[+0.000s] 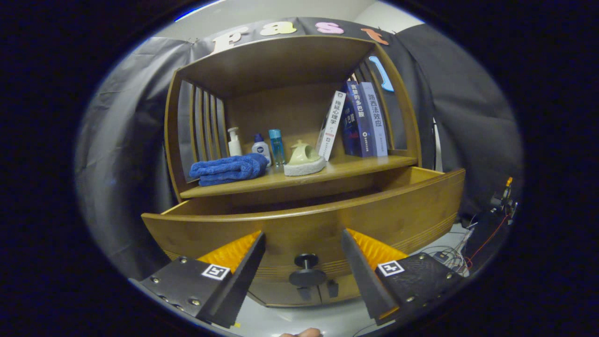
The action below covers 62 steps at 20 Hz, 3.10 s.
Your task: Pull open the drawer, take out the items inside it, and place them on the countertop above the cabinet.
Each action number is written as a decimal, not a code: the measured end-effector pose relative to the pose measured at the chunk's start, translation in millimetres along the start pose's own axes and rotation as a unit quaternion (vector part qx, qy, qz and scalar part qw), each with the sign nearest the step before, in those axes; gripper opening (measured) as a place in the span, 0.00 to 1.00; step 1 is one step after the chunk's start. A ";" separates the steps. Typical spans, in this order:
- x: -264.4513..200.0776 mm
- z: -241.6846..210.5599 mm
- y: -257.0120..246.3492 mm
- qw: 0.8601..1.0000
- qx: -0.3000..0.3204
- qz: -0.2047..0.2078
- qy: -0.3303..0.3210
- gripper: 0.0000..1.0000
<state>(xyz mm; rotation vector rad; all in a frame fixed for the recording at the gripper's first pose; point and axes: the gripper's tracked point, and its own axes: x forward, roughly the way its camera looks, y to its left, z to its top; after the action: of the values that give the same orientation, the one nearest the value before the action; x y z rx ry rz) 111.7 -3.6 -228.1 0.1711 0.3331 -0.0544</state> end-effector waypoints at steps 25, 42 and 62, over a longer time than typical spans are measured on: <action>99.0 15.4 4.8 1.000 -0.009 0.010 0.021 0.99; 92.2 7.2 5.8 0.999 0.011 0.010 0.043 0.99; -37.3 131.4 -19.4 0.993 -0.050 -0.048 -0.095 0.99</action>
<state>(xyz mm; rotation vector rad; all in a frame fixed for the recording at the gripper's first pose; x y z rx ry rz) 117.0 -44.9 -96.6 0.0498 0.1543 -0.1486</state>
